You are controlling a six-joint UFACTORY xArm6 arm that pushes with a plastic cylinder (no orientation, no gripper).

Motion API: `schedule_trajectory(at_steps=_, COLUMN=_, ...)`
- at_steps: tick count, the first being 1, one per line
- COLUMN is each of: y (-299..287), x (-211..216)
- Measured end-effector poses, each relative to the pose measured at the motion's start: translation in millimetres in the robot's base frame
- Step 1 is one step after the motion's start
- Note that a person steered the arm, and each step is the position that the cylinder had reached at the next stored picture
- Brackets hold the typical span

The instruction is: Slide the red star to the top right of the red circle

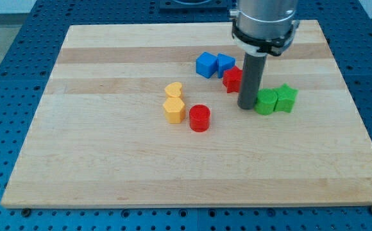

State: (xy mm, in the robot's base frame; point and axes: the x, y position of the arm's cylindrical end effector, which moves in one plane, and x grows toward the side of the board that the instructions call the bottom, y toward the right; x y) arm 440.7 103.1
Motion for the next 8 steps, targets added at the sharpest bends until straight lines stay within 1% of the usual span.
schedule_trajectory(at_steps=1, y=18.4, x=-1.0)
schedule_trajectory(at_steps=2, y=19.1, x=-9.4)
schedule_trajectory(at_steps=3, y=19.1, x=-26.5)
schedule_trajectory(at_steps=5, y=40.6, x=-63.1)
schedule_trajectory(at_steps=6, y=40.0, x=-81.1)
schedule_trajectory(at_steps=8, y=18.6, x=-80.8)
